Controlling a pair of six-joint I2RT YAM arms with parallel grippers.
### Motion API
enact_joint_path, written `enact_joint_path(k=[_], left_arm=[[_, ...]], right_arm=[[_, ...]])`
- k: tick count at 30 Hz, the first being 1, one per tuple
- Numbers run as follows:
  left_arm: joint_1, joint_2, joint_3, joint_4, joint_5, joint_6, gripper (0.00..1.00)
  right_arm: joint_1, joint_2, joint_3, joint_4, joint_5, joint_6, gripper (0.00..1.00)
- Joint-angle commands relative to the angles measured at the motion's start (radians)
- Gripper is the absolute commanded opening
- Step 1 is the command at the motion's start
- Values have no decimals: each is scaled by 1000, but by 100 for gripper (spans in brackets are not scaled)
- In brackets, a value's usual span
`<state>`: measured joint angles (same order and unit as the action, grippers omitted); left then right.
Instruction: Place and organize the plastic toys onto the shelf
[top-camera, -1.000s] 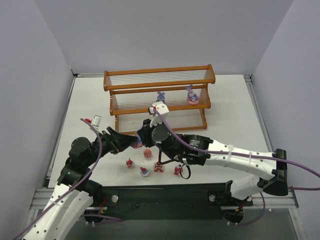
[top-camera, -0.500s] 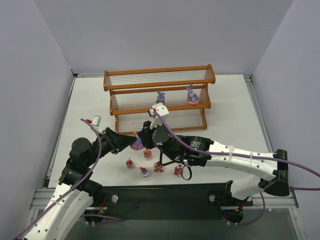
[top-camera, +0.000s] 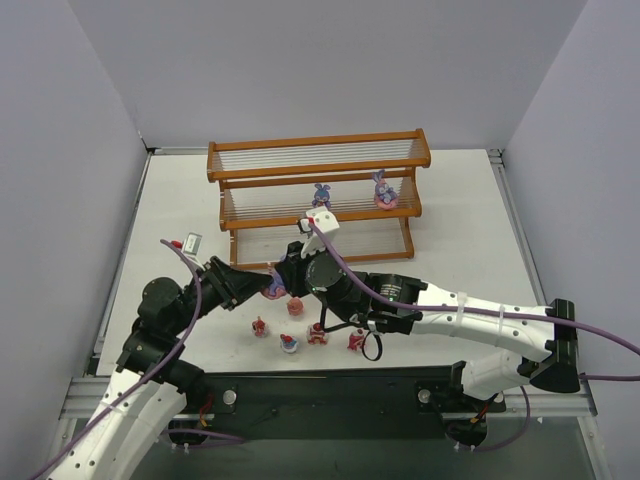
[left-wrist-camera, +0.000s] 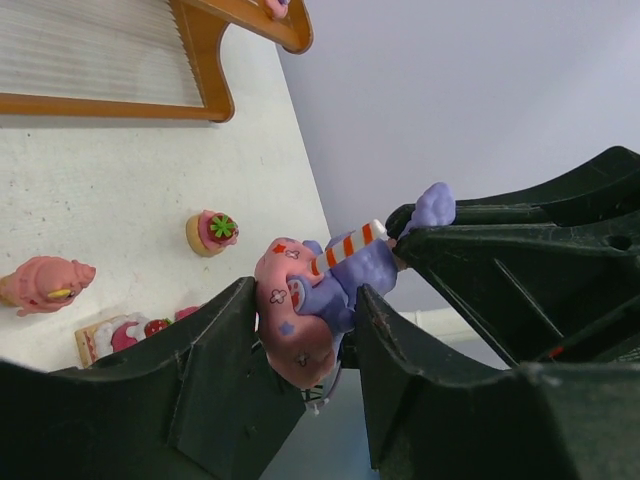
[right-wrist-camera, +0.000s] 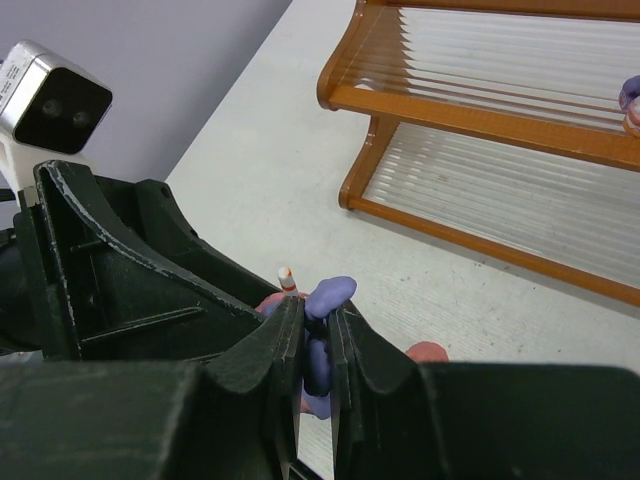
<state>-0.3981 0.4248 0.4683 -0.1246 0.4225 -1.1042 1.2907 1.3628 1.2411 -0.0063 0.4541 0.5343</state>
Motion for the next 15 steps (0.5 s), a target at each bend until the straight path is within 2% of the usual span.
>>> enact_joint_path(k=[1, 4, 5, 6, 9, 10, 15], left_arm=[[-2, -12, -3, 36, 21, -14, 47], [-2, -9, -5, 36, 22, -14, 32], [-4, -9, -5, 36, 24, -14, 22], [-2, -8, -2, 36, 24, -16, 17], [-2, -3, 13, 28, 33, -16, 3], [-2, -1, 16, 19, 35, -17, 0], [-2, -1, 50, -3, 45, -17, 0]], right_arm=[[5, -41, 11, 62, 34, 0, 0], [5, -37, 15, 58, 24, 0, 0], [5, -37, 14, 55, 18, 0, 0], [5, -39, 14, 54, 14, -2, 0], [5, -45, 4, 55, -3, -8, 6], [5, -50, 1, 58, -3, -8, 9], [5, -56, 0, 60, -20, -19, 13]])
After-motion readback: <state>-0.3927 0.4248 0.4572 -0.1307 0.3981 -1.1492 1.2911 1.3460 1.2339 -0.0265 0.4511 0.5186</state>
